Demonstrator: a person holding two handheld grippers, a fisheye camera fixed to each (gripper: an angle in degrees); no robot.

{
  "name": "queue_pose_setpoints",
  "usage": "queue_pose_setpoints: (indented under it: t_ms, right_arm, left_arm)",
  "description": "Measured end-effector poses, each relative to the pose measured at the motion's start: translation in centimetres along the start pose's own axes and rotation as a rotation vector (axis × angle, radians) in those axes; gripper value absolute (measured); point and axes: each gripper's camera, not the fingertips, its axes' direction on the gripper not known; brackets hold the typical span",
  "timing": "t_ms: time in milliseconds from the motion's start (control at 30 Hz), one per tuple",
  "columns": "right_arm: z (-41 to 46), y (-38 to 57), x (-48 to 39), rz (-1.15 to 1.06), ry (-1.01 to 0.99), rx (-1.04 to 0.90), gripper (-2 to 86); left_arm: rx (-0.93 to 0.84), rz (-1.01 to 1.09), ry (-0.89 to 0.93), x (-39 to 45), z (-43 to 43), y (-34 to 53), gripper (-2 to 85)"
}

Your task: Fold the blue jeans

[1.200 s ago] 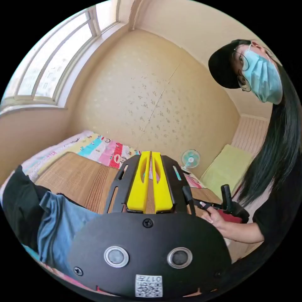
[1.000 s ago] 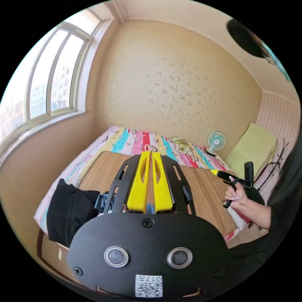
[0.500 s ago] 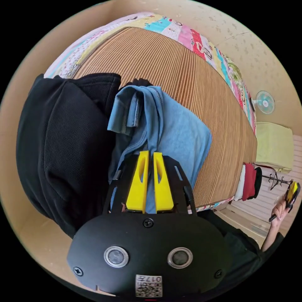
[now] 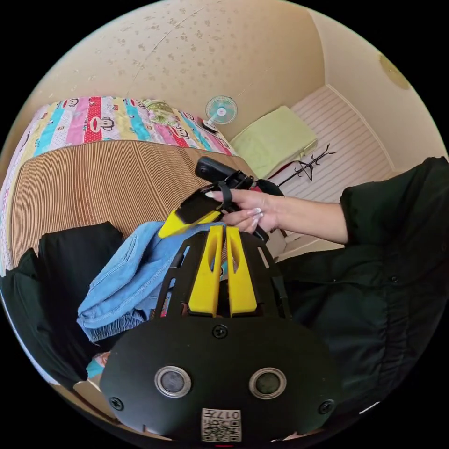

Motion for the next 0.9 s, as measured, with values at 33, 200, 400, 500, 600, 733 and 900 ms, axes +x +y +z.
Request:
queue_pose_setpoints:
  t_ms: [33,200,400,500,600,733,900]
  right_arm:
    - [0.1,-0.1,-0.3,-0.024,0.028,-0.008,7.3]
    - [-3.7,3.5,-8.4,-0.350,0.085,0.160,2.0]
    - [-7.1,12.7,-17.4,-0.727,0.047,0.265,1.2]
    - [-8.6,17.8,-20.7,-0.854,0.060,0.385,1.2]
    - [-9.7,22.4,-23.1,-0.954,0.086,0.474,1.2]
    - [-9.6,27.4,-24.4,-1.062,0.120,0.469,1.1]
    - [-7.0,34.8,-24.0,-1.159,0.376,0.384,0.9]
  left_arm:
    - [-0.008,0.002,-0.013,0.3,-0.5,0.6,-0.7]
    - [0.218,-0.099,0.007,0.1,-7.7,4.5,0.4]
    - [0.499,-0.565,0.155,-6.2,-15.3,11.9,13.7]
    - [0.517,-0.683,0.353,-8.3,-14.0,13.6,15.4]
    - [0.420,-0.636,0.405,-7.5,-10.7,11.0,15.5]
    - [0.535,-0.597,0.856,-8.3,-4.6,6.8,16.1]
    - [0.537,-0.636,0.994,-9.3,-0.3,4.1,13.6]
